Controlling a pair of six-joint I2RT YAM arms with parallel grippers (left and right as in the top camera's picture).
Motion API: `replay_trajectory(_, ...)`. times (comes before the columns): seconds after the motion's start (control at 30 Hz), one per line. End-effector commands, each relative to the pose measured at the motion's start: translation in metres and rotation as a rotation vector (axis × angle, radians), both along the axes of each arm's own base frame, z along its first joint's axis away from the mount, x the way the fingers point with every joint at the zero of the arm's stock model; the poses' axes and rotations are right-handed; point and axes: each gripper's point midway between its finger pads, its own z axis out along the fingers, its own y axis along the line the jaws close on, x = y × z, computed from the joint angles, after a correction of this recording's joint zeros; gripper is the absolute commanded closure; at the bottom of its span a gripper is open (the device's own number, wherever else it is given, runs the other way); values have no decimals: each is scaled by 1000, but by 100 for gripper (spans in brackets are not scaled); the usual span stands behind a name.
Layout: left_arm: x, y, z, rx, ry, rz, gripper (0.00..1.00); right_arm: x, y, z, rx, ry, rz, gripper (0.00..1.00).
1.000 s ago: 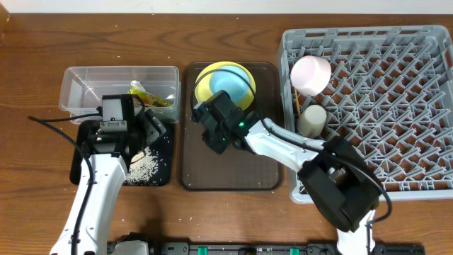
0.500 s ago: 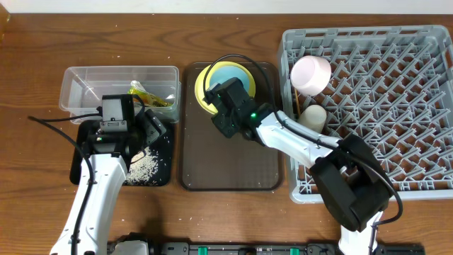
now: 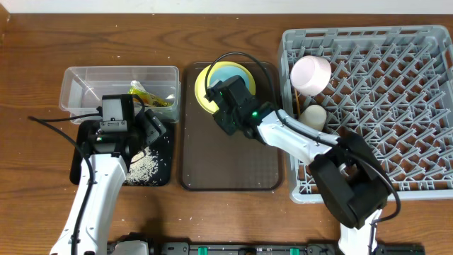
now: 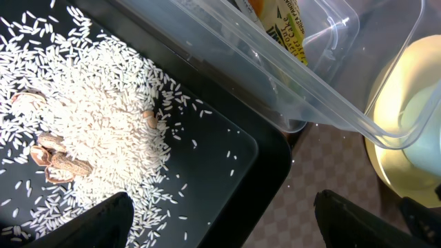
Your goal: Sort waste into correct bins and load items into the dishwasher rack
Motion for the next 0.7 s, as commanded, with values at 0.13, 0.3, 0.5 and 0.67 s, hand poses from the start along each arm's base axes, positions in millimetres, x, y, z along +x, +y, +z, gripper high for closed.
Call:
replay_trajectory(0.13,-2,3,0,8,1,13,13,-2,-6,-28,-44,38,0,56)
replay_trajectory(0.3,-2,3,0,8,1,13,13,-6,-5,-29,-40,52,9,61)
replay_trajectory(0.5,-2,3,0,8,1,13,13,-24,0,-35,-26,128,53,66)
replay_trajectory(0.67,-2,3,0,8,1,13,13,-42,4,-40,-31,191,78,68)
